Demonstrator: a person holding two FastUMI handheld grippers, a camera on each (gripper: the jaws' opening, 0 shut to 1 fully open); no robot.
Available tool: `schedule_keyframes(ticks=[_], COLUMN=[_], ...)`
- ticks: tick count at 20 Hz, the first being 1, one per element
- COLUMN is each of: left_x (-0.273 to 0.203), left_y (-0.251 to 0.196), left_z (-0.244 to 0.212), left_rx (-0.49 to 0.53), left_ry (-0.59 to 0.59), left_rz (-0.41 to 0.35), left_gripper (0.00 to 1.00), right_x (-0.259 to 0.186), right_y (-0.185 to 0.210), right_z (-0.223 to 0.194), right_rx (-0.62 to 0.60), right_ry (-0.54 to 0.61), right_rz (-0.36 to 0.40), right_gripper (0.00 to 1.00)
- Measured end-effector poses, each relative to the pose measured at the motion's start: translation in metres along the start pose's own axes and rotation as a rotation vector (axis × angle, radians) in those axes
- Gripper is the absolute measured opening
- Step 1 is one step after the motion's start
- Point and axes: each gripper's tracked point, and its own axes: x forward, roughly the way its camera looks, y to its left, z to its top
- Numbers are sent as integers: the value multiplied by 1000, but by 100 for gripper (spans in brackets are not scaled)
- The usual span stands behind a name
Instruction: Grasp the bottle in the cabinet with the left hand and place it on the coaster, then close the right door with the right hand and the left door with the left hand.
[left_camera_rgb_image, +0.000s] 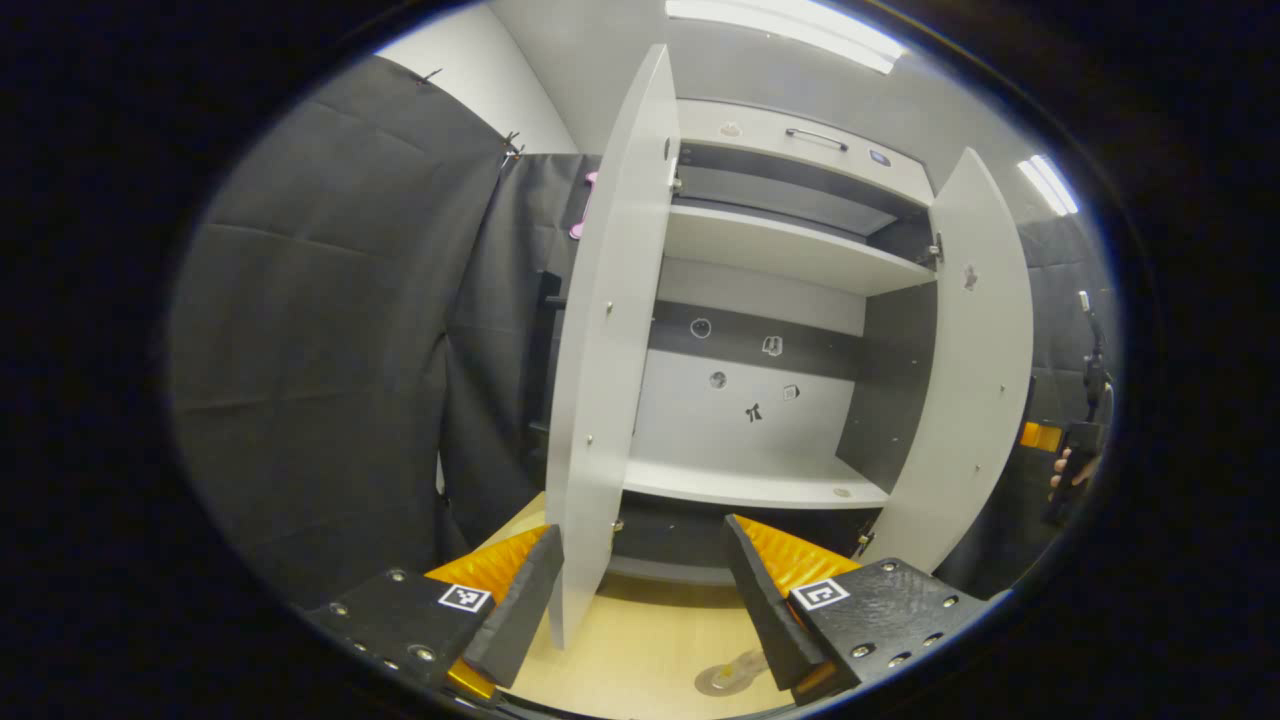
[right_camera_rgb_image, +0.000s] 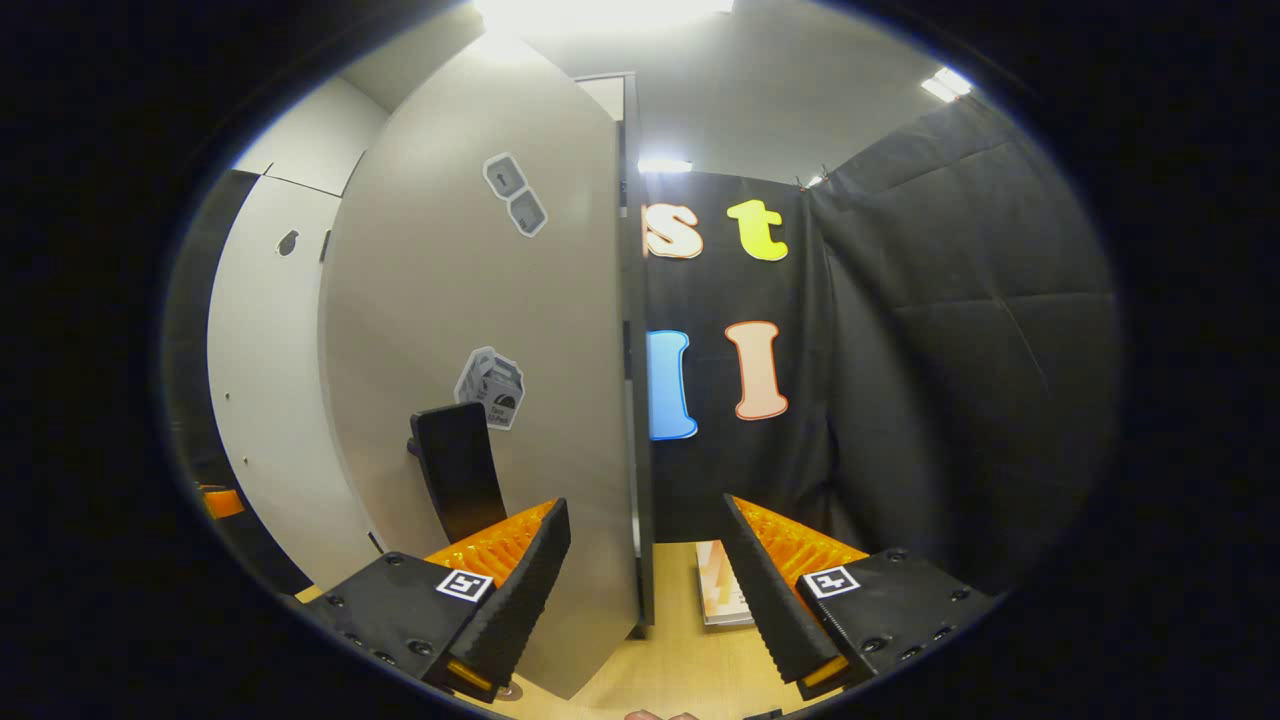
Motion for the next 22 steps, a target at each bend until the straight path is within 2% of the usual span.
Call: schedule_keyframes(ticks=[5, 7, 12, 14, 15, 16, 18, 22], left_x=[-4, -6, -18, -20, -21, -20, -18, -5], left_y=[23, 32, 60, 75, 82, 93, 110, 134], left_z=[-1, 2, 13, 22, 26, 31, 37, 54], left_rx=[-8, -14, -18, 14, 32, 58, 86, 107], left_ry=[3, -3, -52, -77, -86, -91, -98, -130], left_rz=[24, 38, 55, 71, 78, 94, 120, 99], left_gripper=[94, 93, 94, 93, 93, 94, 93, 94], right_x=[21, 23, 23, 26, 27, 29, 31, 33], right_y=[60, 73, 71, 69, 67, 67, 68, 68], right_z=[-9, -4, -12, -18, -22, -25, -27, -30], right_rx=[80, 87, 44, 55, 63, 81, 87, 62], right_ry=[10, -10, -14, 3, 12, 22, 24, 23], right_rz=[105, 121, 96, 79, 66, 57, 45, 15], right_gripper=[97, 98, 97, 97, 100, 97, 97, 97])
